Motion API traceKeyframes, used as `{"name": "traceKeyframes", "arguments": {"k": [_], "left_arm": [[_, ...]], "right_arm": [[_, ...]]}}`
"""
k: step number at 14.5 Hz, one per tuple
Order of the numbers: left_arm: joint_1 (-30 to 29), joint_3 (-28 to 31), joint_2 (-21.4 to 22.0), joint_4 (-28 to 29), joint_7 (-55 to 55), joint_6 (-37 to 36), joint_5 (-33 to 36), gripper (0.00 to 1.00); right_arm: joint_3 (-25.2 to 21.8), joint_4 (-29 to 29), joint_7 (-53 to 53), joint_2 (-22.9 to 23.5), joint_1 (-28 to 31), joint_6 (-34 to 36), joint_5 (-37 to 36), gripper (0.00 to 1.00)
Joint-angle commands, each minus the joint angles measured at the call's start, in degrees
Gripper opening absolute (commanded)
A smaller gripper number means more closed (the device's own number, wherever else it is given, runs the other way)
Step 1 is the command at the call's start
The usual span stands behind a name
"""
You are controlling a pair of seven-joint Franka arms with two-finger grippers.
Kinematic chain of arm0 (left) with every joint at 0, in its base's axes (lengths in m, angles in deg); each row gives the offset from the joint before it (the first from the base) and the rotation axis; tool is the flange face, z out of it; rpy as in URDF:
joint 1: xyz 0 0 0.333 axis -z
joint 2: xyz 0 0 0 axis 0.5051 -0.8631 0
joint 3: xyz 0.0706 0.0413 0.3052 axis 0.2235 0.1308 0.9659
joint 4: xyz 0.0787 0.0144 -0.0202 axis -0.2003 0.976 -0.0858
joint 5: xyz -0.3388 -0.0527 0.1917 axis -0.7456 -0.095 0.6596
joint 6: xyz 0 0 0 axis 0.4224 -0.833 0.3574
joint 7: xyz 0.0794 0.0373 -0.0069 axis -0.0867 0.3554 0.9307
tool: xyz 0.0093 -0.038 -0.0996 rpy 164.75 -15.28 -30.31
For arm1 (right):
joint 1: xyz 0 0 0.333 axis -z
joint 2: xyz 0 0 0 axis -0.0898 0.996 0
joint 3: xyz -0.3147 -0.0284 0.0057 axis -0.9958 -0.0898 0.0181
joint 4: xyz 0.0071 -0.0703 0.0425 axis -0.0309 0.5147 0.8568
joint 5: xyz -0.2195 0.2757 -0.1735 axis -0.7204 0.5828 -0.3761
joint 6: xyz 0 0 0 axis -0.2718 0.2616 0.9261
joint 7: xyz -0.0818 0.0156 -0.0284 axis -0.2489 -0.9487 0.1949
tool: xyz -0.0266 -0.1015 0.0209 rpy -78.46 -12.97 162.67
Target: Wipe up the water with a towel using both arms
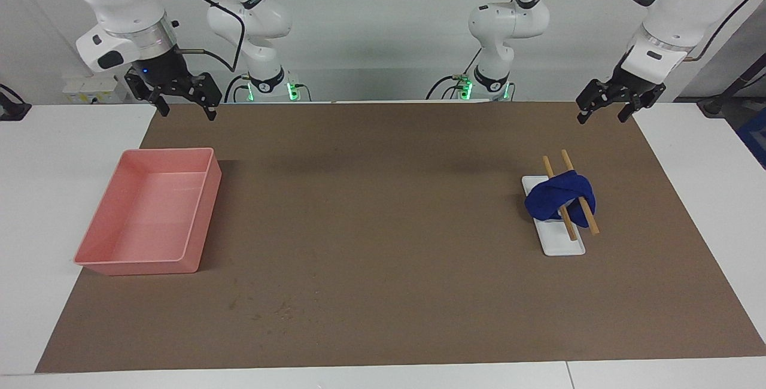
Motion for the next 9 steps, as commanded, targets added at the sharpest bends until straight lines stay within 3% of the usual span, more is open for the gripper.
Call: {"name": "traceKeyframes", "arguments": {"k": [1, 9], "left_arm": [[0.4, 0.2, 0.6, -0.2, 0.1, -0.3, 0.9, 1.0], [-0.3, 0.5, 0.9, -0.1, 0.9, -0.7, 0.8, 1.0]], "right_arm": [[0.6, 2.1, -0.7, -1.7, 0.7, -1.5, -0.1, 1.0], [0.6, 2.1, -0.8, -1.7, 0.7, -1.2, -0.1, 1.0]]}}
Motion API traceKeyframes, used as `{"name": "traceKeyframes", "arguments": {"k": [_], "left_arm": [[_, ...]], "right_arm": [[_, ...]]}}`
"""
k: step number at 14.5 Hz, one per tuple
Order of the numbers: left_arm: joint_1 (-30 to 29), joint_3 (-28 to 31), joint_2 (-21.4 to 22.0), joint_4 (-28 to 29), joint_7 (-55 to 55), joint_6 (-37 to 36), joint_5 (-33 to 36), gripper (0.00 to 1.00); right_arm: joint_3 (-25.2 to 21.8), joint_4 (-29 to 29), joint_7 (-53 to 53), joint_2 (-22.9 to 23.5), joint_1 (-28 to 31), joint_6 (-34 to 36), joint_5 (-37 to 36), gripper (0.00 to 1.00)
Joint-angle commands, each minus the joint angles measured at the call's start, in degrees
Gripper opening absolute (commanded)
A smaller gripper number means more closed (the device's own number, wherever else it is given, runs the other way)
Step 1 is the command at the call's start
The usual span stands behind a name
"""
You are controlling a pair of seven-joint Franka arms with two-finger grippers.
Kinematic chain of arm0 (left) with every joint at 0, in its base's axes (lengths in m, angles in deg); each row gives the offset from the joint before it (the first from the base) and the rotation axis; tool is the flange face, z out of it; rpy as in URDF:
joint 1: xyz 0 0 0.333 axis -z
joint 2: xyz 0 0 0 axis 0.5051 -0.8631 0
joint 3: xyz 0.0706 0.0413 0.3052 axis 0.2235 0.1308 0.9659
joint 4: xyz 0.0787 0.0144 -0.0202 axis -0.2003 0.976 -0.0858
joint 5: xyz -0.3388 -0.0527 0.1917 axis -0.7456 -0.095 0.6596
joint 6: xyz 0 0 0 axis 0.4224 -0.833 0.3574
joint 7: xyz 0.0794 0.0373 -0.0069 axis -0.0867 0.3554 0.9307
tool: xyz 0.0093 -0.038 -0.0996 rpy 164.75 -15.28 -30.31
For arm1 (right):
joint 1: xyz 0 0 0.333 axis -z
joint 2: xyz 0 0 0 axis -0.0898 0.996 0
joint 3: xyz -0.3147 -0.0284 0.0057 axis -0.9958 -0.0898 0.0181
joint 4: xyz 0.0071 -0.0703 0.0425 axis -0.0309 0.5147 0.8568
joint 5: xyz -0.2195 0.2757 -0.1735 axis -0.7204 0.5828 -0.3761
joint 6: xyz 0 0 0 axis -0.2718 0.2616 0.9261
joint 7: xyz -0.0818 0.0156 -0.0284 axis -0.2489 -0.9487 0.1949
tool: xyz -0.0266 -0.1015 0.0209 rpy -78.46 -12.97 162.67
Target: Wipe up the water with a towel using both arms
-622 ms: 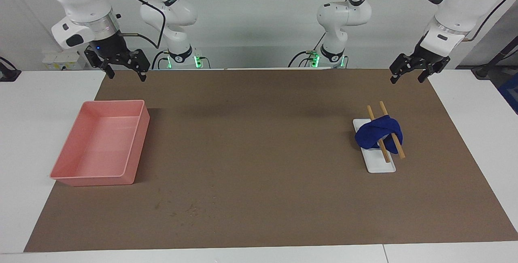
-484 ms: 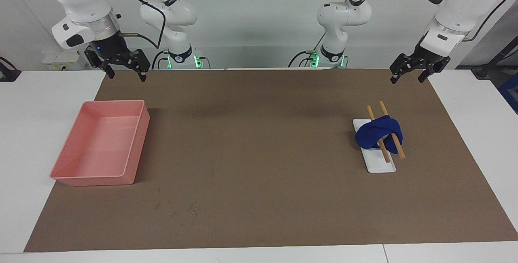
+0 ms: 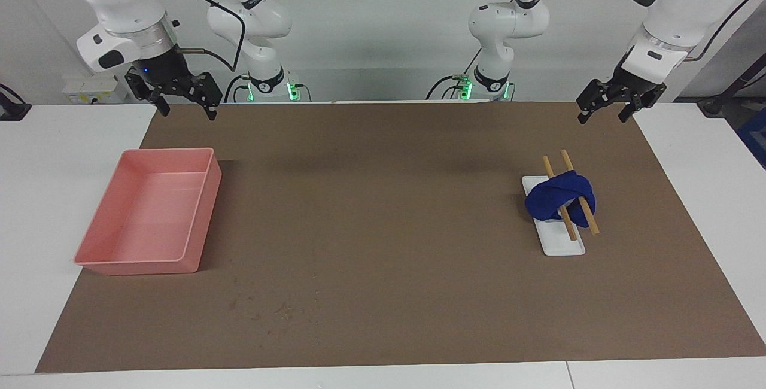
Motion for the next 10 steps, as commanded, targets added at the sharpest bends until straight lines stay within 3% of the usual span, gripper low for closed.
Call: {"name": "traceKeyframes", "arguments": {"k": [1, 4, 7, 10], "left_arm": [[0.2, 0.1, 1.0, 0.1, 2.1, -0.3, 0.8, 1.0], [-0.8, 0.5, 1.7, 1.3, 11.4, -0.7, 0.8, 1.0], [-0.8, 0.5, 3.8, 7.0, 25.4, 7.5, 0.8, 1.0], [-0.8, 0.6, 4.7, 11.8, 25.8, 12.9, 1.8, 1.0]], "right_arm": [[0.5, 2.1, -0.9, -1.7, 0.7, -1.1, -0.1, 1.0], [0.5, 2.1, -0.8, -1.7, 0.7, -1.0, -0.1, 1.0], [0.5, 2.2, -1.0, -1.7, 0.7, -0.9, -0.1, 1.0], [0.5, 2.1, -1.0, -1.7, 0.7, -1.0, -0.1, 1.0]]}}
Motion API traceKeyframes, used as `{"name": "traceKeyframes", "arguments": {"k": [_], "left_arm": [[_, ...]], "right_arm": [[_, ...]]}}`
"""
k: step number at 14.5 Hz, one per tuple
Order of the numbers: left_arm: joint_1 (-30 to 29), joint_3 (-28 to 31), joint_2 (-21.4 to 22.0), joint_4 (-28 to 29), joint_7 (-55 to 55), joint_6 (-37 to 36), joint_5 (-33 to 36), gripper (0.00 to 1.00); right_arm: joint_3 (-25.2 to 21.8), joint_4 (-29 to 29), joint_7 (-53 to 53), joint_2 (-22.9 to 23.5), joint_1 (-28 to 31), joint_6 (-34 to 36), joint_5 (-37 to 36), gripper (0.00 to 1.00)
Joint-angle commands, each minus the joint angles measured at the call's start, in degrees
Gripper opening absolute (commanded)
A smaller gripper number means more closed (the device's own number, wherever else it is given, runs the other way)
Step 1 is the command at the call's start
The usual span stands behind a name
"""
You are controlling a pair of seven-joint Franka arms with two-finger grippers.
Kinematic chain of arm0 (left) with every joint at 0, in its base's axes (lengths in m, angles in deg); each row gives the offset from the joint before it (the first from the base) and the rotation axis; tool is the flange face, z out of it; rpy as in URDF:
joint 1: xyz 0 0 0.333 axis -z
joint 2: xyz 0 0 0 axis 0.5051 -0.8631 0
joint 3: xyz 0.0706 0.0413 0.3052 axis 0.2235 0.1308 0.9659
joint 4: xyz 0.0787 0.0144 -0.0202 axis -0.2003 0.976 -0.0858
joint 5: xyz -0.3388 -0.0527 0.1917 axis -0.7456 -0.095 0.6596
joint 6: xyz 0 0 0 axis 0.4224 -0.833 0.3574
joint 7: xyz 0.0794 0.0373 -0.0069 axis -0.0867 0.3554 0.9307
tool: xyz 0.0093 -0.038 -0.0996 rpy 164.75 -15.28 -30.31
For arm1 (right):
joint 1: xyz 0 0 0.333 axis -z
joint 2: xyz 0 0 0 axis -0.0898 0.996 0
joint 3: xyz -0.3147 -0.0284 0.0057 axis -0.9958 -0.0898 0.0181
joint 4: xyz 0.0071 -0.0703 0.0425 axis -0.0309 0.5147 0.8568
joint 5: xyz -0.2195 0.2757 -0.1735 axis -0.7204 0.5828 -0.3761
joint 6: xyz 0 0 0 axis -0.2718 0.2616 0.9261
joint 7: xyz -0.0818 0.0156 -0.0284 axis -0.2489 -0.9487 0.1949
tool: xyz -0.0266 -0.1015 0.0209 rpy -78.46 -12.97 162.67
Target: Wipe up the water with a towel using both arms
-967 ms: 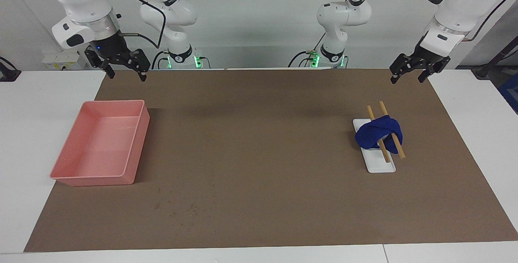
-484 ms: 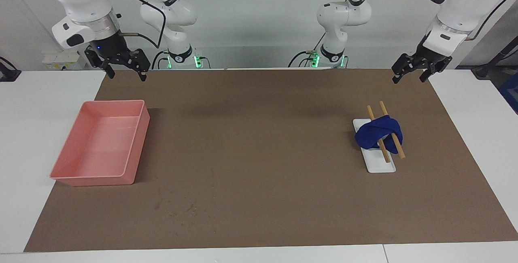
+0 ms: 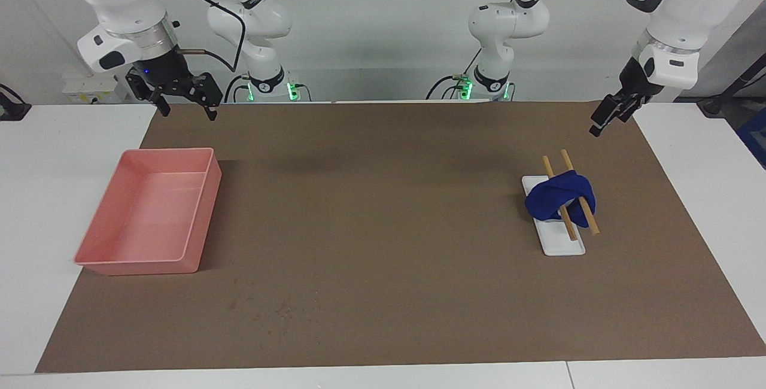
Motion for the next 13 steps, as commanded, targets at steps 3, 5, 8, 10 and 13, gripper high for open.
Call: {"name": "traceKeyframes", "arguments": {"k": [3, 5, 8, 10, 13], "left_arm": [[-1.3, -0.1, 2.3, 10.3, 2.6, 7.2, 4.4, 1.0], [-2.1, -0.1, 1.1, 13.2, 4.1, 11.9, 4.5, 1.0], [-1.6, -0.2, -2.2, 13.5, 8.2, 15.8, 4.6, 1.0], [-1.1, -0.2, -4.5, 13.3, 11.6, 18.9, 4.6, 1.0], [-1.1, -0.2, -7.3, 12.8, 13.1, 22.9, 4.5, 1.0]], "right_arm": [[0.5, 1.9, -1.0, -1.6, 0.8, -1.1, -0.1, 1.0], [0.6, 1.9, -0.8, -1.6, 0.9, -1.4, 0.0, 1.0], [0.5, 2.3, -0.6, -1.7, 0.9, -1.5, -0.1, 1.0], [0.5, 2.3, -0.6, -1.7, 0.9, -1.5, 0.0, 1.0], [0.5, 2.4, -0.5, -1.8, 0.8, -1.5, -0.1, 1.0]]}}
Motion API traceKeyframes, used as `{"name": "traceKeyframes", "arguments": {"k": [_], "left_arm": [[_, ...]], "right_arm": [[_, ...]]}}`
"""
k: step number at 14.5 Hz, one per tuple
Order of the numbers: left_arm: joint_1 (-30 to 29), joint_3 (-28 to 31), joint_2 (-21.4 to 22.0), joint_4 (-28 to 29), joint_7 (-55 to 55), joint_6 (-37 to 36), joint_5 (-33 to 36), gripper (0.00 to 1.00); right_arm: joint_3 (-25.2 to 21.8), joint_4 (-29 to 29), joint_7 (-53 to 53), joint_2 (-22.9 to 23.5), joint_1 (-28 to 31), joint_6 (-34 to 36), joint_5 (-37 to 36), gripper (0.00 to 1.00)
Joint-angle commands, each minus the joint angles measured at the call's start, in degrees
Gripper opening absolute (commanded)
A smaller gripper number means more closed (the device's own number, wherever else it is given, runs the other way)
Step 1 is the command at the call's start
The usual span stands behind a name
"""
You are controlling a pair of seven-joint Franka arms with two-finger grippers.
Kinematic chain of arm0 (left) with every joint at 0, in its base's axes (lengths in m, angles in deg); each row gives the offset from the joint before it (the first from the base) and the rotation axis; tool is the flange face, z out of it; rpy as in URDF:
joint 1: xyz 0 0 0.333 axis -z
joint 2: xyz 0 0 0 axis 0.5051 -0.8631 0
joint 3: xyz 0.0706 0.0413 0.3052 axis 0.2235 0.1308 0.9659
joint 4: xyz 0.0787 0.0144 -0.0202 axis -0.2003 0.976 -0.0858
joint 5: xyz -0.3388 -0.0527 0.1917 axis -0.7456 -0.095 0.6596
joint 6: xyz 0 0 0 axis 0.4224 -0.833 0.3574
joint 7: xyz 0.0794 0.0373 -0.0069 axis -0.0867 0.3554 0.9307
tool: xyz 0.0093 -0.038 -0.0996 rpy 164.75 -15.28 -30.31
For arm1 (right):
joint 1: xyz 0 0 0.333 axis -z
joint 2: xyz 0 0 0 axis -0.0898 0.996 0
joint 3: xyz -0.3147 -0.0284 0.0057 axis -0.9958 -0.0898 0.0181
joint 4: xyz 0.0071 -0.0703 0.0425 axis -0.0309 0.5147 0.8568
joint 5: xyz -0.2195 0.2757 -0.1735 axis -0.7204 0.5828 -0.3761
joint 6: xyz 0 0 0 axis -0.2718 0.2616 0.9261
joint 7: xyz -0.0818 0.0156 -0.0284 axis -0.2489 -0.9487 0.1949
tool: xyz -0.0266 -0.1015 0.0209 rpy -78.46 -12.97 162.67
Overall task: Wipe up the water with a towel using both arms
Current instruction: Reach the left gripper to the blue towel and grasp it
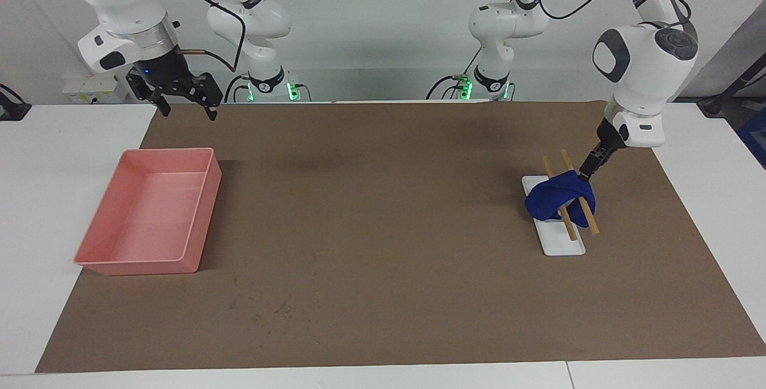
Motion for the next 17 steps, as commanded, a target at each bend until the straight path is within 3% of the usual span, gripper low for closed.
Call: {"name": "traceKeyframes", "arguments": {"k": [1, 6, 11, 13, 17], "left_arm": [[0.3, 0.1, -2.2, -0.4, 6.1, 5.5, 1.2, 1.0], [1.1, 0.0, -2.9, 1.1, 13.3, 9.1, 1.2, 1.0], [2.4, 0.0, -2.2, 3.3, 17.7, 8.9, 1.2, 0.91], [2.4, 0.0, -2.2, 3.2, 19.1, 8.8, 1.2, 0.71], [2.4, 0.0, -2.3, 2.4, 19.2, 6.3, 1.1, 0.14]], "right_arm": [[0.5, 2.1, -0.5, -1.7, 0.9, -1.5, -0.1, 1.0], [0.6, 2.1, -0.7, -1.7, 0.9, -1.5, -0.1, 1.0], [0.5, 2.1, -0.7, -1.7, 0.9, -1.5, -0.1, 1.0], [0.5, 2.1, -0.7, -1.7, 1.0, -1.4, -0.1, 1.0], [0.5, 2.1, -0.7, -1.7, 1.0, -1.3, 0.0, 1.0]]}}
